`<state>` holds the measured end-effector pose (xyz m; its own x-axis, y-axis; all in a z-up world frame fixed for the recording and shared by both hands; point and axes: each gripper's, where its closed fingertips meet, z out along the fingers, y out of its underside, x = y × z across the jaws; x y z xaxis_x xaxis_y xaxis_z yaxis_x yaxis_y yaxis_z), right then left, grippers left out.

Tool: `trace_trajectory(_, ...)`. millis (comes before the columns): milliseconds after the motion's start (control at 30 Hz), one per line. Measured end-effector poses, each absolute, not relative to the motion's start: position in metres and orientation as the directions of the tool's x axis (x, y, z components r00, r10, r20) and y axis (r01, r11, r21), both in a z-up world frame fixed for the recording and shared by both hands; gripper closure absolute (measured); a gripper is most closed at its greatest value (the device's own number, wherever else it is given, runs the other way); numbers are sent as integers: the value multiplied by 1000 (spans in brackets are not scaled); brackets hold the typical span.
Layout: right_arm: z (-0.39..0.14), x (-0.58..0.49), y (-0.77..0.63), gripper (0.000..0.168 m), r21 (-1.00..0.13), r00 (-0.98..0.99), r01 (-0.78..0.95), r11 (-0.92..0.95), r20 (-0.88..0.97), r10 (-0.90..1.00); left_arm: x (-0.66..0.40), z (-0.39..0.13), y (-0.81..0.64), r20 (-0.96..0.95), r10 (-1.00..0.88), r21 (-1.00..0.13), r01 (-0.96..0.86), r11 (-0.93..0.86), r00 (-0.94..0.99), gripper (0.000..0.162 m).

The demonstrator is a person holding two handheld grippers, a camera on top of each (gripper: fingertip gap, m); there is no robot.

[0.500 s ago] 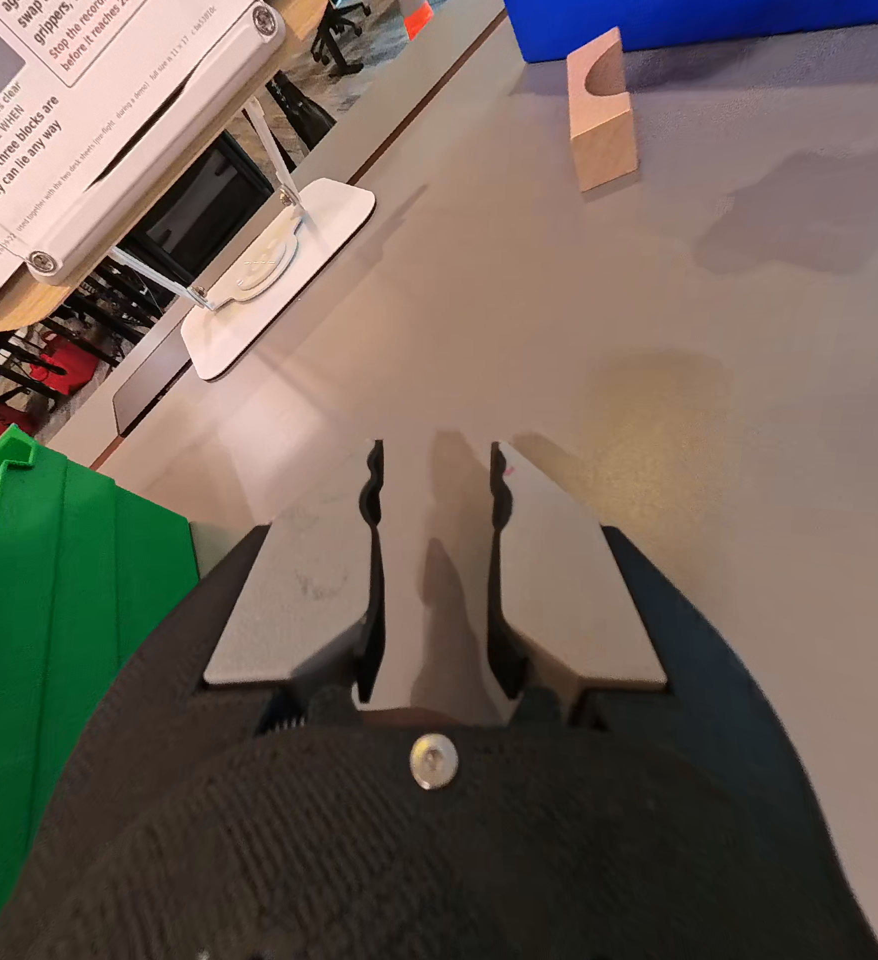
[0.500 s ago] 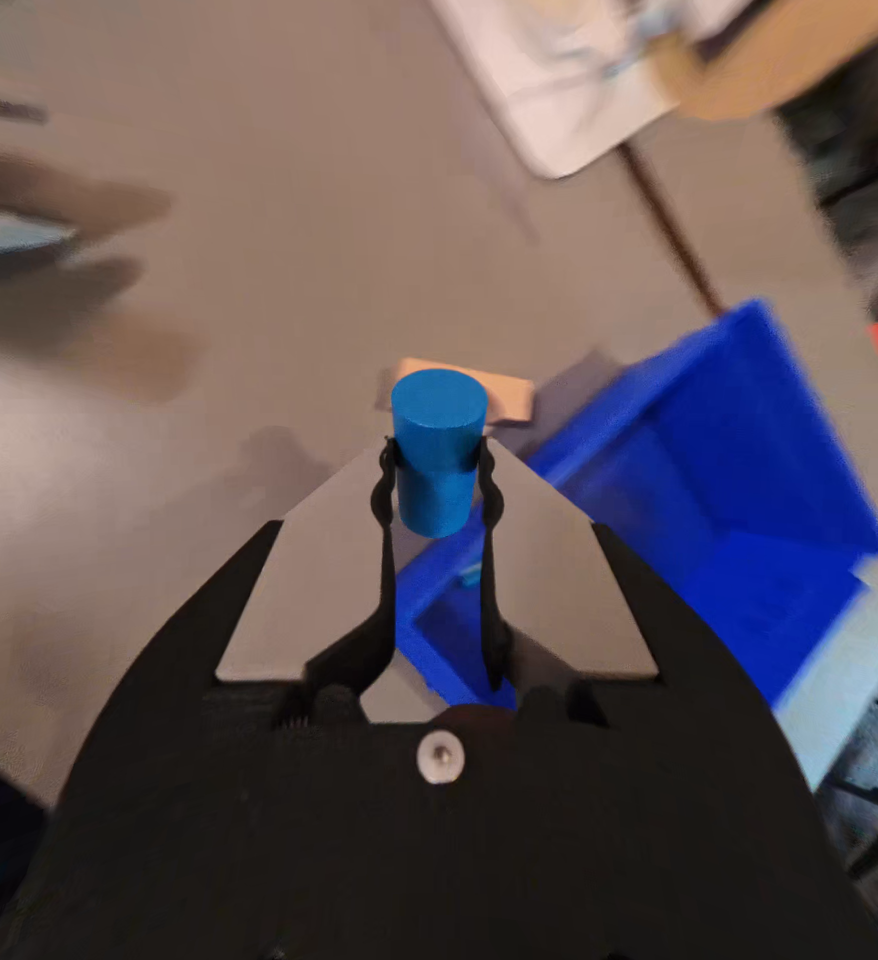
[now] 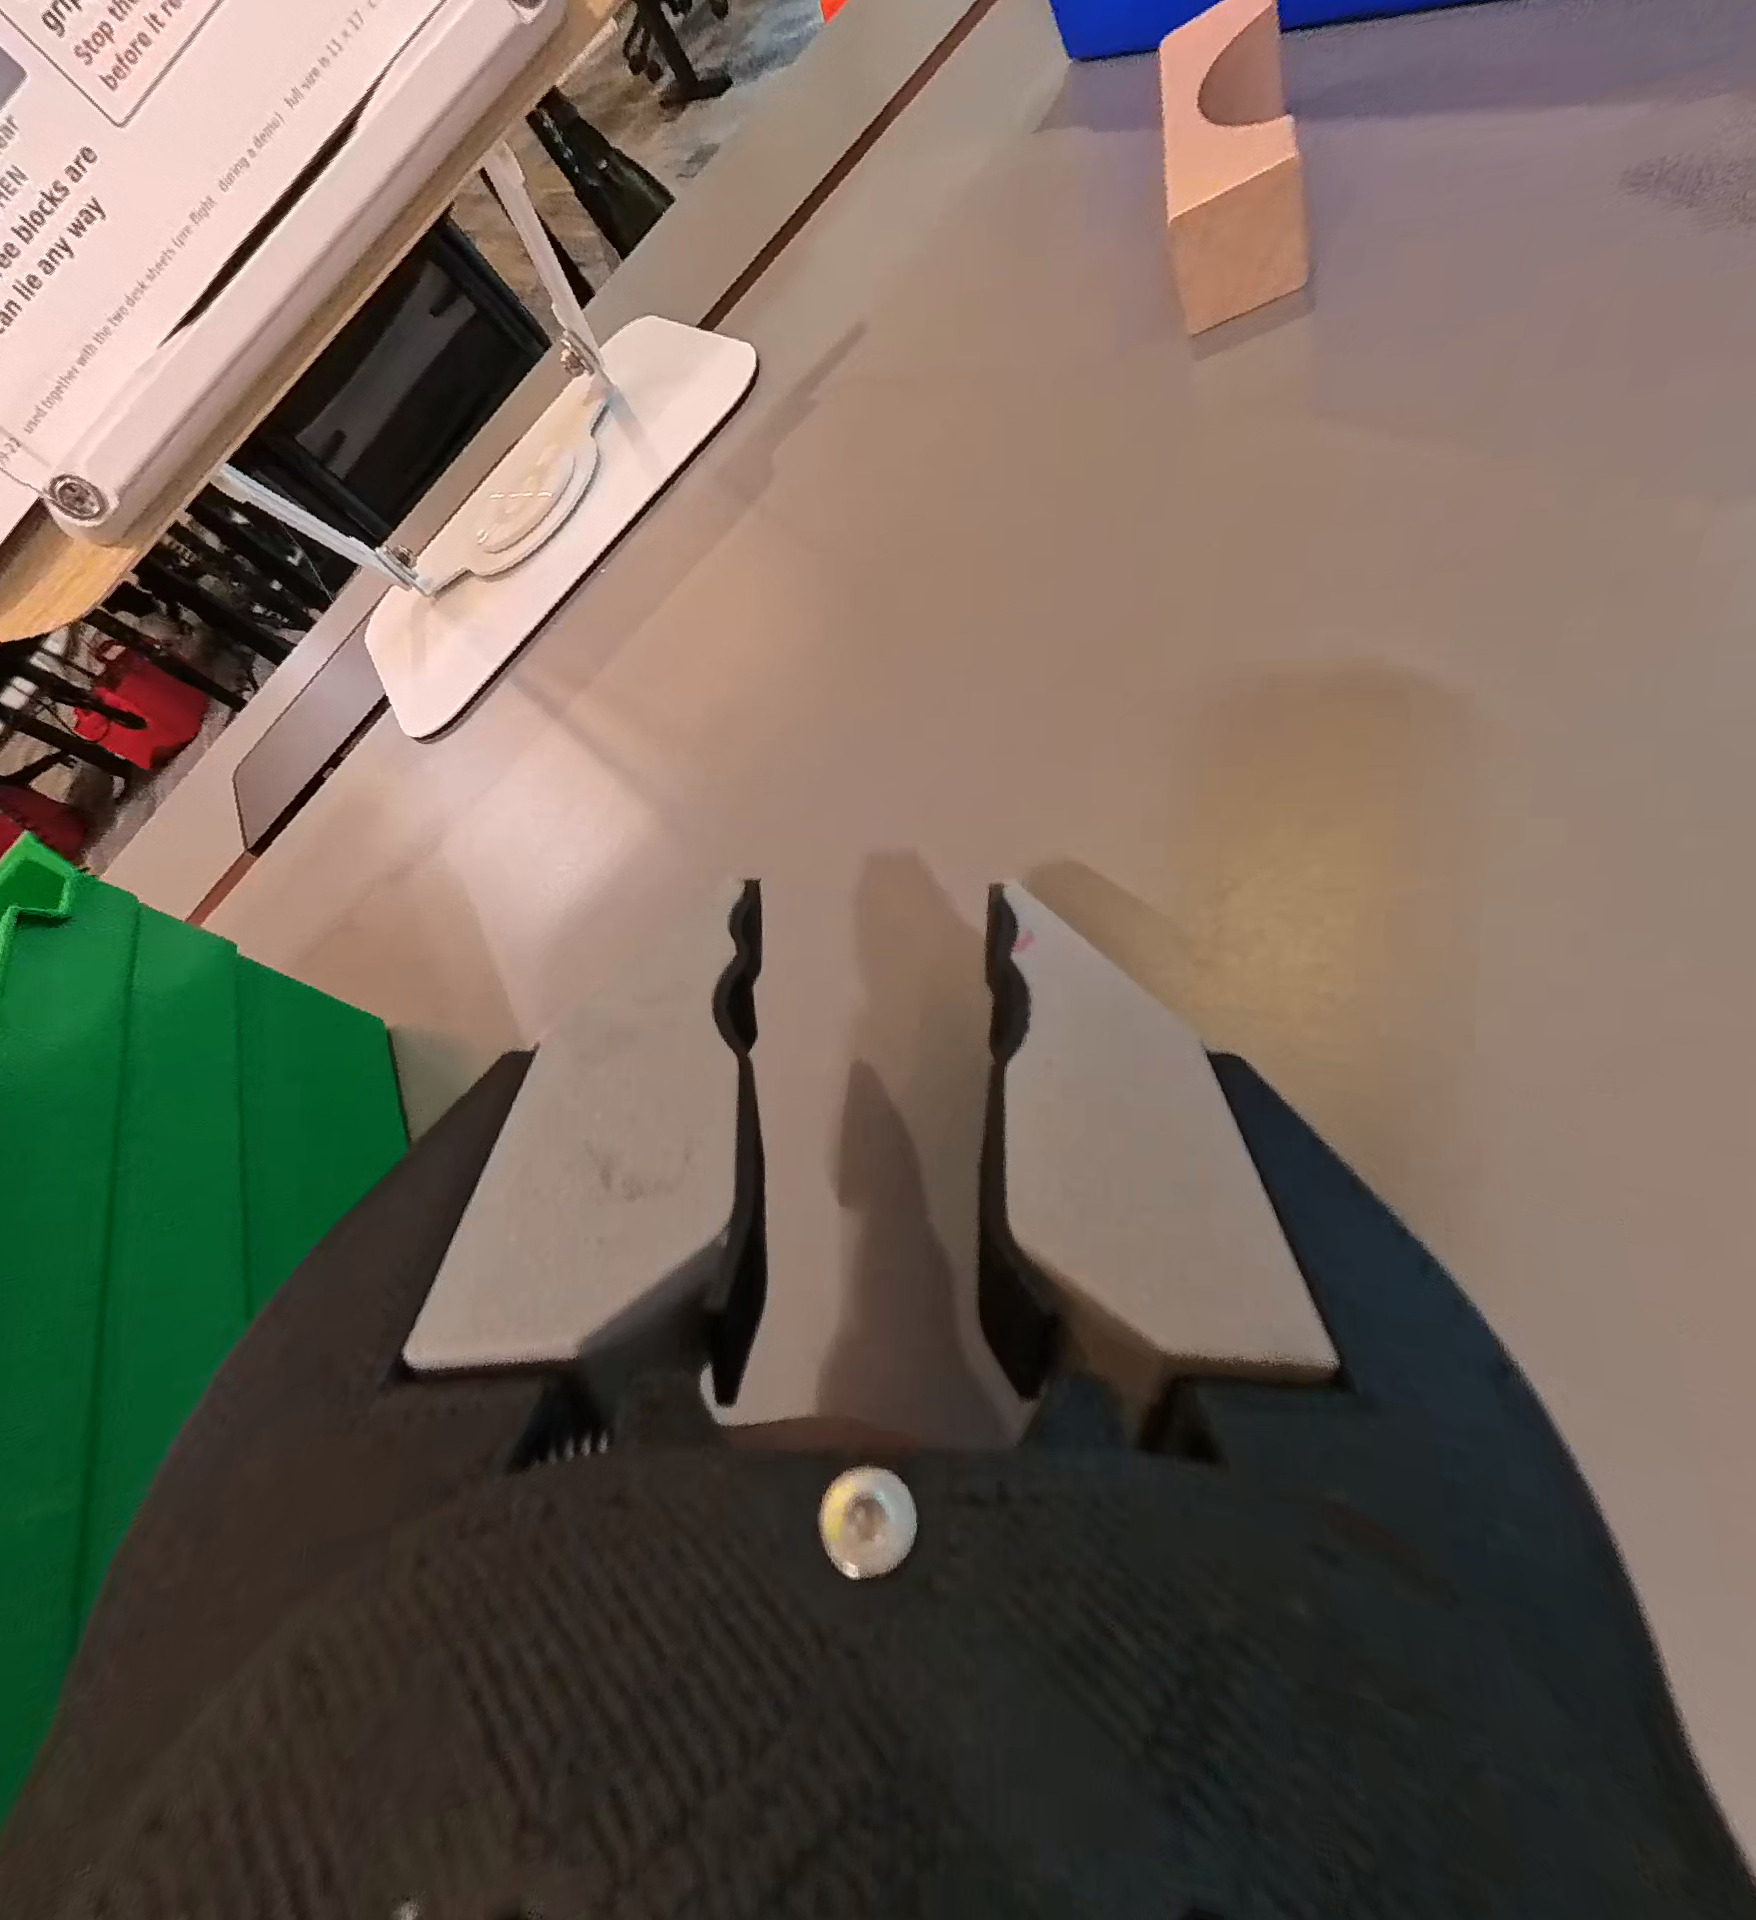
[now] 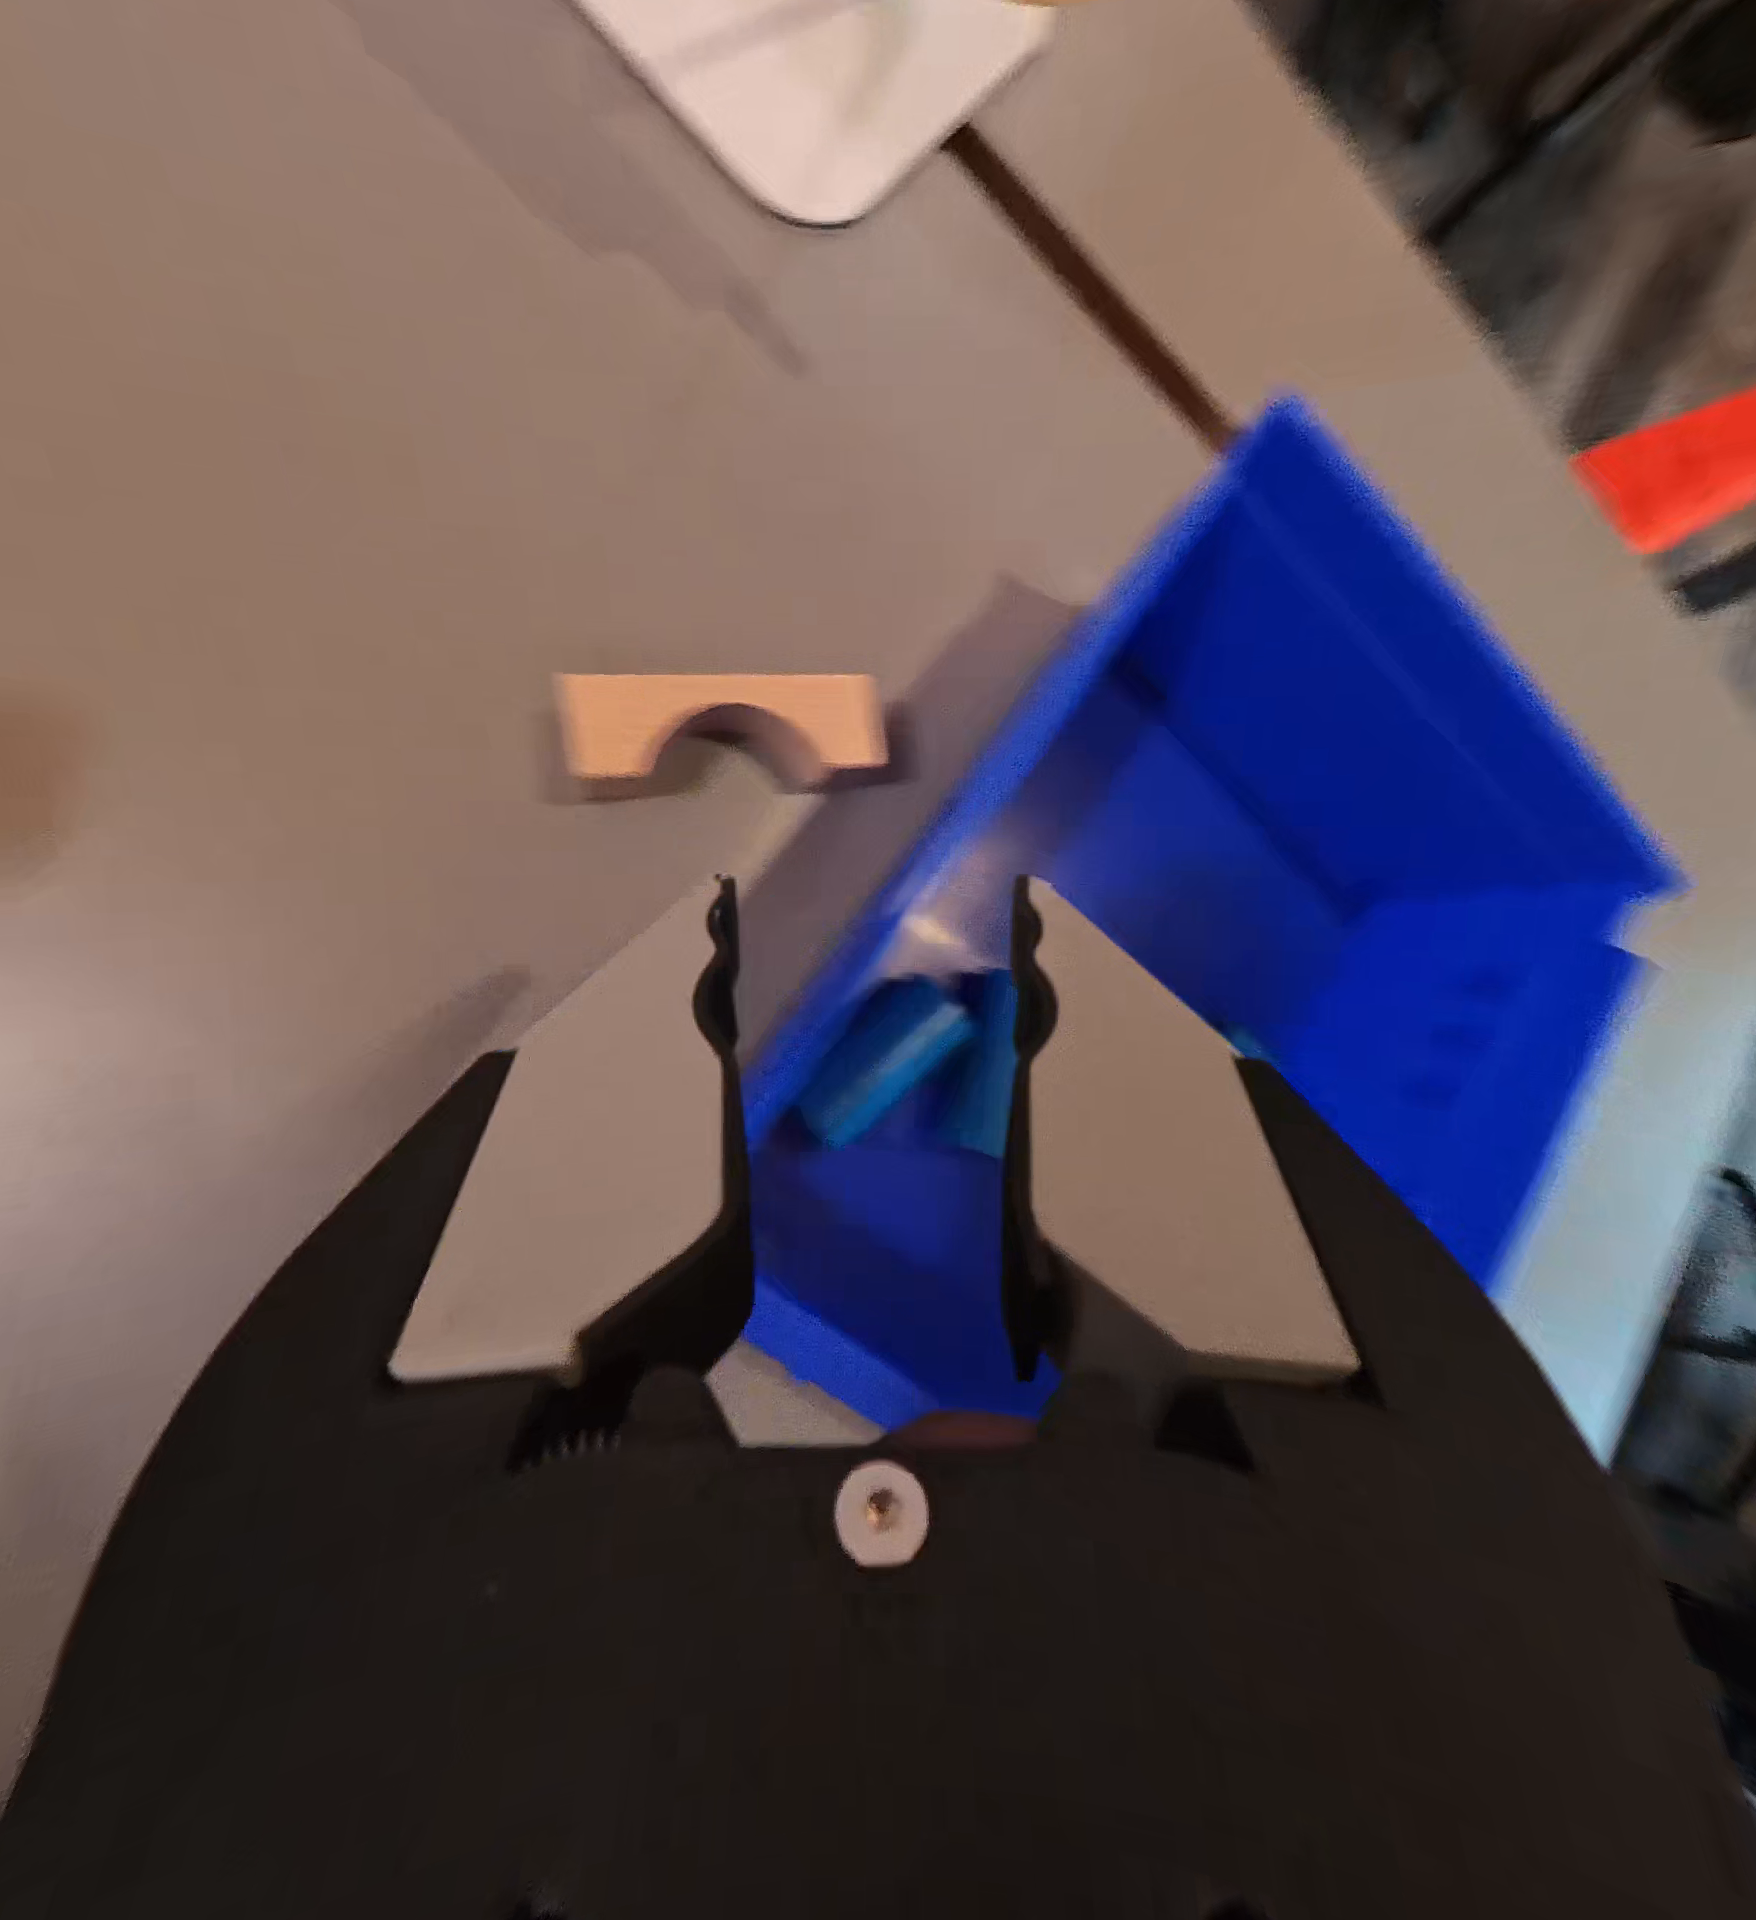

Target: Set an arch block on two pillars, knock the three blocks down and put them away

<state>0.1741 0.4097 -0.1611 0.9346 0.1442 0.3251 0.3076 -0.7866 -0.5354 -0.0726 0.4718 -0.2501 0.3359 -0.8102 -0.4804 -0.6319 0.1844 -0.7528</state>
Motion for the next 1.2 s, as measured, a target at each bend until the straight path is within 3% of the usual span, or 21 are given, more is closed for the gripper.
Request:
trace_trajectory(133,-199,122,424,116,-487,945,320,-812,218,242,-73,-250,472,-488,-806,-749,-635,190,335,120)
trace_trajectory(367,-250,128,452,117,-382,947,235,-894,298,122,-74,-251,472,-491,-806,-746,-637,193,331,120)
trace_trajectory(467,-254,129,462,133,-379,937,228,-897,335,97,-73,-253,472,-515,-796,-727,-655,208,318,120)
trace_trajectory(567,-275,123,460,117,-321,953,201,-926,283,108,-73,-254,472,-521,-794,-721,-659,213,314,120)
trace_trajectory(600,-275,119,464,122,-352,961,189,-917,257,100,-73,-253,472,-520,-794,-723,-658,213,315,121)
trace_trajectory(633,-275,114,465,138,-366,968,188,-912,224,109,-74,-253,472,-518,-795,-725,-656,211,317,121)
trace_trajectory(767,-274,104,462,149,-369,940,304,-878,266,214,-75,-253,473,-511,-796,-730,-652,203,324,122)
trace_trajectory(967,-196,82,446,153,-488,832,517,-704,479,279,-74,-253,473,-516,-793,-726,-657,205,323,123)
trace_trajectory(1200,-93,144,417,154,-669,812,493,-556,584,17,-75,-254,476,-517,-790,-724,-661,198,330,124)
